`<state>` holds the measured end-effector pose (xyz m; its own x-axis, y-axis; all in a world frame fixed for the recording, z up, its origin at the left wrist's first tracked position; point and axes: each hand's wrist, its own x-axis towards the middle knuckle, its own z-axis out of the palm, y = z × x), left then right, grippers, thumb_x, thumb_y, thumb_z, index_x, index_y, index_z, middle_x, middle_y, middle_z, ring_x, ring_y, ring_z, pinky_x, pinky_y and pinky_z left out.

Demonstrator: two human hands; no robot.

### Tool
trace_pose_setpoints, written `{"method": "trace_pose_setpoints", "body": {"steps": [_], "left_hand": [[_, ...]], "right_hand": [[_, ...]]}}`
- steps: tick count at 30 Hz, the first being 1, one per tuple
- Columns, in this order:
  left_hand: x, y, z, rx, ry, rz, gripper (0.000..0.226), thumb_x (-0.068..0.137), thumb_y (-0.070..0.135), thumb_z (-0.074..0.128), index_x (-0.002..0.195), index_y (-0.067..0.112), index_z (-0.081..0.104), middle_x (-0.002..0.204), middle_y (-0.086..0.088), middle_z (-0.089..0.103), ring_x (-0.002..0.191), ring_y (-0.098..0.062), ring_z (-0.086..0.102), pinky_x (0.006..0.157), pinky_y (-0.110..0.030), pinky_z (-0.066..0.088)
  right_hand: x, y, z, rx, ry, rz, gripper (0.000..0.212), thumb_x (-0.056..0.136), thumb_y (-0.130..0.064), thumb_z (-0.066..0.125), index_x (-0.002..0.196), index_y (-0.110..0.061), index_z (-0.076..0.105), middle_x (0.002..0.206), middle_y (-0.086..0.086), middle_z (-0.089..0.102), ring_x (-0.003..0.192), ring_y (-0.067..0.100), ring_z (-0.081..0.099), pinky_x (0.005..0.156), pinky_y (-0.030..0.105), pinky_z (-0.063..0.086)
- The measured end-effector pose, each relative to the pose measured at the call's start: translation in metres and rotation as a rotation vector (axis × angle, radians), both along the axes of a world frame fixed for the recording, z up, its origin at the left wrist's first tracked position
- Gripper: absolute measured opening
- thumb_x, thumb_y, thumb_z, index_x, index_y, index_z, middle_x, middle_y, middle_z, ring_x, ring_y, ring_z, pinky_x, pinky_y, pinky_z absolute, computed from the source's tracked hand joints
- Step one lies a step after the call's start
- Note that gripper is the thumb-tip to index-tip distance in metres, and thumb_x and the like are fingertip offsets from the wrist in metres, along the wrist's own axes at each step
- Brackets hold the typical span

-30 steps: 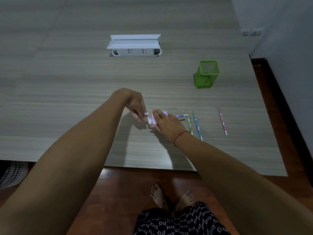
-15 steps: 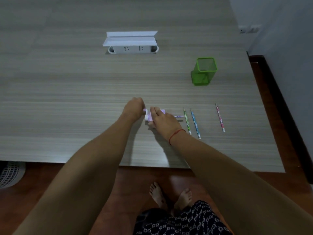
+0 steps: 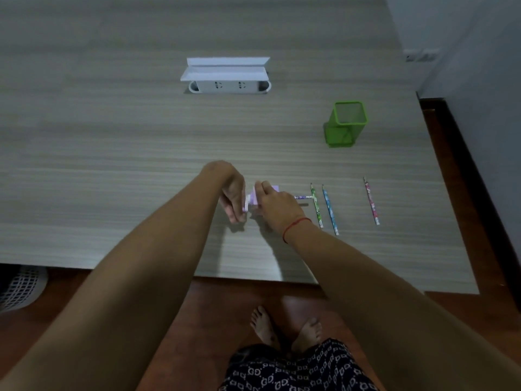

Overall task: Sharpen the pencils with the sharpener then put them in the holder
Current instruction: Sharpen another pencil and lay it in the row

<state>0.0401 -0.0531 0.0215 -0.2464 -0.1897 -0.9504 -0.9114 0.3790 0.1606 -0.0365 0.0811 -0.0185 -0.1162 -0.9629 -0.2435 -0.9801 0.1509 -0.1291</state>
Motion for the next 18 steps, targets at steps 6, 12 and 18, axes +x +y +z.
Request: {"method": "trace_pose_setpoints", "body": {"steps": [6, 12, 18], "left_hand": [[0.012, 0.027, -0.043, -0.314, 0.154, 0.143, 0.028, 0.079, 0.008, 0.072, 0.056, 0.011, 0.056, 0.031, 0.008, 0.055, 0.030, 0.003, 0.054, 0.043, -0.010, 0.048], [0.007, 0.024, -0.052, -0.714, 0.380, 0.133, 0.027, 0.067, 0.011, 0.078, 0.088, -0.004, 0.070, 0.090, -0.026, 0.071, 0.088, -0.032, 0.070, 0.077, -0.036, 0.054], [0.007, 0.017, -0.055, -0.837, 0.443, 0.147, 0.026, 0.080, 0.015, 0.069, 0.100, -0.003, 0.070, 0.100, -0.029, 0.068, 0.097, -0.040, 0.065, 0.082, -0.039, 0.051]], "right_hand": [[0.001, 0.001, 0.001, 0.015, 0.006, -0.010, 0.055, 0.098, -0.012, 0.037, 0.149, -0.003, 0.019, 0.147, 0.013, 0.035, 0.110, 0.036, 0.058, 0.086, 0.042, 0.047], [0.000, 0.002, 0.003, -0.015, 0.002, -0.070, 0.050, 0.099, -0.008, 0.032, 0.148, -0.001, 0.022, 0.146, 0.015, 0.037, 0.109, 0.036, 0.060, 0.084, 0.042, 0.049], [0.005, -0.001, -0.003, -0.122, 0.053, 0.009, 0.052, 0.092, -0.003, 0.018, 0.141, 0.003, 0.036, 0.136, 0.018, 0.049, 0.097, 0.038, 0.065, 0.076, 0.042, 0.052]]}}
